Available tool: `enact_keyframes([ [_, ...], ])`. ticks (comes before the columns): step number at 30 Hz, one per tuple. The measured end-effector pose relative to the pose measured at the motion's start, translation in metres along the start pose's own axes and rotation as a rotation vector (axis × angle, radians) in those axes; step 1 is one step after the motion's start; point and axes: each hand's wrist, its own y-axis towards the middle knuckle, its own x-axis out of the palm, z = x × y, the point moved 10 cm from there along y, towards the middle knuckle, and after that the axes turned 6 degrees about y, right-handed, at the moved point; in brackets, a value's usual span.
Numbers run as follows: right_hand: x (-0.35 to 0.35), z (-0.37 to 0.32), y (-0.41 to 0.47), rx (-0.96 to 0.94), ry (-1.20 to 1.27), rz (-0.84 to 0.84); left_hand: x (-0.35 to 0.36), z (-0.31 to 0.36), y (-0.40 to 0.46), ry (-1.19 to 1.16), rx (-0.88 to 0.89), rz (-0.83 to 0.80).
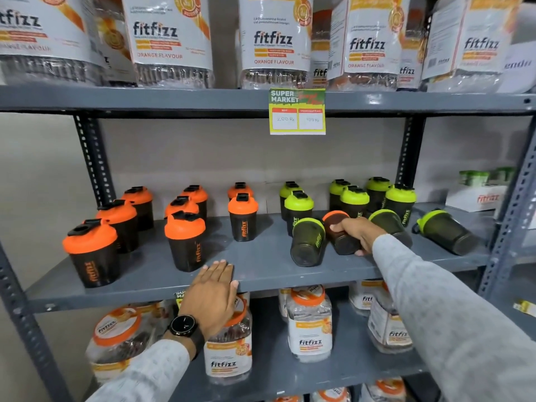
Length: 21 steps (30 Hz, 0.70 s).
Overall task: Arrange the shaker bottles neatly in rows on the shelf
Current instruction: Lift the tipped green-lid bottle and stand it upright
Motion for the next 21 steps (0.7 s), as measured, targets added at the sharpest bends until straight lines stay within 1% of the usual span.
enact_keyframes([
  [3, -0.006, -0.004, 0.003, -0.042, 0.126, 0.057, -0.002, 0.0, 0.0, -0.005, -0.004, -0.004],
  [7, -0.024, -0.028, -0.021, -0.212, 0.233, 0.206, -0.002, 0.002, 0.0, 0.0, -0.009, -0.02],
  [9, -0.024, -0.045, -0.042, -0.298, 0.293, 0.24, -0.002, 0.002, 0.0, -0.001, -0.01, -0.019],
  [12, -0.003, -0.069, -0.078, -0.399, 0.353, 0.216, -0.005, 0.003, -0.002, -0.012, -0.005, -0.023],
  [15, 0.037, -0.083, -0.104, -0.466, 0.357, 0.161, -0.01, 0.004, -0.003, -0.027, -0.001, -0.021],
  [18, 0.084, -0.085, -0.124, -0.521, 0.345, 0.097, -0.012, 0.004, -0.004, -0.041, 0.006, -0.029],
  [21, 0.125, -0.075, -0.132, -0.535, 0.324, 0.053, -0.015, 0.004, -0.005, -0.05, 0.01, -0.03],
])
